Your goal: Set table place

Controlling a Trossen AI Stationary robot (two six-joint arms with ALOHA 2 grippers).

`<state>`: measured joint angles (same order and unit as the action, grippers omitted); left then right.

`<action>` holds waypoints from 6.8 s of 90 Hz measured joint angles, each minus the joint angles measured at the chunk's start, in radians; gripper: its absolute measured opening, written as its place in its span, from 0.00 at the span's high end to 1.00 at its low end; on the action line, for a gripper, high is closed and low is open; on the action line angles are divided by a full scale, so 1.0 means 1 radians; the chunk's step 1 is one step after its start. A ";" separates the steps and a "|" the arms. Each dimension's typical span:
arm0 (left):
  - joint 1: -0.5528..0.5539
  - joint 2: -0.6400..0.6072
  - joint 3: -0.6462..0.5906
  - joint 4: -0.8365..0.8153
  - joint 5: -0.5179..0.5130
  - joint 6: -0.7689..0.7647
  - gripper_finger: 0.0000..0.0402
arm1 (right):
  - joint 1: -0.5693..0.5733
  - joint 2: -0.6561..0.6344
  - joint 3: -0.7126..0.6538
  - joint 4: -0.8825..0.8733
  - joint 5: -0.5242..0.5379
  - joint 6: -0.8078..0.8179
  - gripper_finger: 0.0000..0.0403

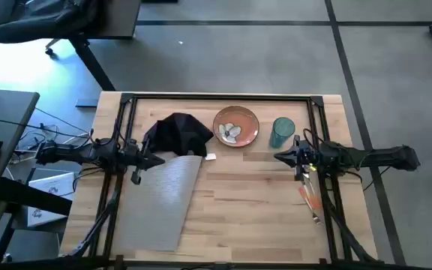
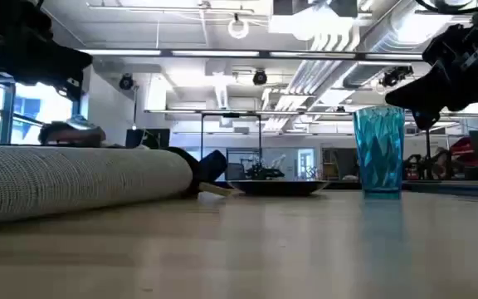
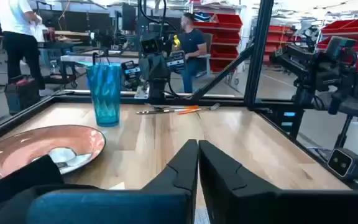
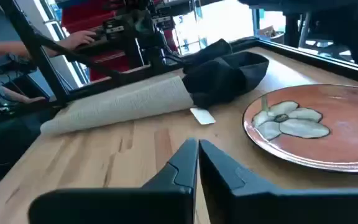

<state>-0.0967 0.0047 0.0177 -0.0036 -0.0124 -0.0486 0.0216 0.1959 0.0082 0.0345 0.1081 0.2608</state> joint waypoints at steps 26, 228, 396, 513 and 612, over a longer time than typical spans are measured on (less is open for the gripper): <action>0.000 0.000 0.000 0.000 0.000 0.000 1.00 | 0.000 0.000 0.000 0.000 0.000 0.000 1.00; -0.011 0.476 0.291 -0.171 -0.243 -0.302 1.00 | 0.000 0.000 0.000 0.000 0.000 0.000 1.00; 0.233 1.490 0.614 -0.641 0.025 -0.135 0.94 | 0.000 -0.001 0.000 -0.001 -0.004 0.000 1.00; -0.044 1.424 1.198 -0.694 0.074 -0.182 1.00 | -0.004 0.000 0.000 0.129 0.031 0.332 1.00; -0.068 1.423 1.199 -0.499 0.077 -0.113 1.00 | 0.068 1.207 0.705 0.091 -0.222 -0.534 0.55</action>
<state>-0.1646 1.4273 1.2163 -0.5028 0.0650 -0.1621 0.0898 1.4030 0.7136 0.1251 -0.1142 -0.2734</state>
